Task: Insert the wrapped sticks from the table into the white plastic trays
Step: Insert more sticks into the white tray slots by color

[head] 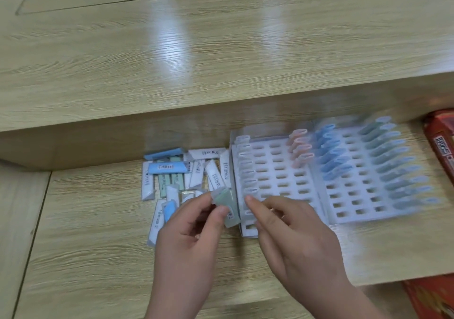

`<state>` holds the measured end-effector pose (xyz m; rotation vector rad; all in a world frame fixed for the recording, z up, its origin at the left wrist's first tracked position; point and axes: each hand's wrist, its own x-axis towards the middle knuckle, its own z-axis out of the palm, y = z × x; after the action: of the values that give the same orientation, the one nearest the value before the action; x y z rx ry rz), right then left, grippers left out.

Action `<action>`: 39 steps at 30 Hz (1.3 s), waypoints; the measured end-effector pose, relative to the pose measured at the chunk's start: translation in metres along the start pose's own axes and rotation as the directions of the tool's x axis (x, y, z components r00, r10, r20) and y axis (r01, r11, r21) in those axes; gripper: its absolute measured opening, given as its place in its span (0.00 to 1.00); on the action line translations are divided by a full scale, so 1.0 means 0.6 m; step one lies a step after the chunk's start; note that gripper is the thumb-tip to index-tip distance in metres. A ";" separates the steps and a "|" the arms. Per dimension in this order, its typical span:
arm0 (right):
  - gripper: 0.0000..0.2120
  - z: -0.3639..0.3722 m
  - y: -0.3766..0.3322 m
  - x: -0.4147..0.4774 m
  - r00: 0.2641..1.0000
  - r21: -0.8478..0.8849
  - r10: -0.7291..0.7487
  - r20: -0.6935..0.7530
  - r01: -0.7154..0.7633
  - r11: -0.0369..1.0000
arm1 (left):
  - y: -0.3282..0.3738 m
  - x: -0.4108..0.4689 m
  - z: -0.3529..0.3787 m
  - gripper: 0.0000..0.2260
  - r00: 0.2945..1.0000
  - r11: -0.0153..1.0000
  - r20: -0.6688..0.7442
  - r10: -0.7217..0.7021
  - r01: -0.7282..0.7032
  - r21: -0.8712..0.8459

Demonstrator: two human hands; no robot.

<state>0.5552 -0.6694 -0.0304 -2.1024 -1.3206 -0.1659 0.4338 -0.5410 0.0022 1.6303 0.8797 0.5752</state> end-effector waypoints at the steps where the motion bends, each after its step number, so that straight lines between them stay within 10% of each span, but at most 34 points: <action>1: 0.18 -0.006 -0.004 0.003 0.997 0.040 0.073 -0.017 -0.072 0.997 | 0.006 -0.002 -0.002 0.08 0.999 0.999 -0.007 0.035 -0.035 0.013; 6: 0.14 -0.048 -0.019 0.031 0.970 0.435 0.241 0.021 -0.226 0.872 | 0.047 -0.001 0.024 0.09 0.989 0.984 0.030 0.147 -0.149 0.098; 17: 0.08 -0.153 0.119 -0.016 0.817 0.553 0.571 -0.077 -0.441 0.706 | 0.076 0.006 0.174 0.09 0.964 0.986 0.238 0.119 -0.142 0.085; 25: 0.14 -0.208 0.210 -0.066 0.716 0.572 0.667 -0.206 -0.464 0.676 | 0.043 -0.003 0.260 0.08 0.782 0.568 0.480 0.398 -0.621 0.541; 32: 0.17 -0.222 0.233 -0.004 0.794 0.664 0.598 -0.107 -0.391 0.638 | 0.034 -0.010 0.270 0.16 0.800 0.471 0.491 0.344 -0.600 0.647; 39: 0.20 -0.207 0.284 0.104 0.902 0.480 0.420 -0.098 -0.327 0.814 | 0.032 -0.012 0.274 0.06 0.798 0.463 0.427 0.426 -0.597 0.655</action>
<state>0.7571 -0.7424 0.0167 -1.8347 -0.7107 0.0947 0.5594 -0.6468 -0.0185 2.7674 0.4435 0.4299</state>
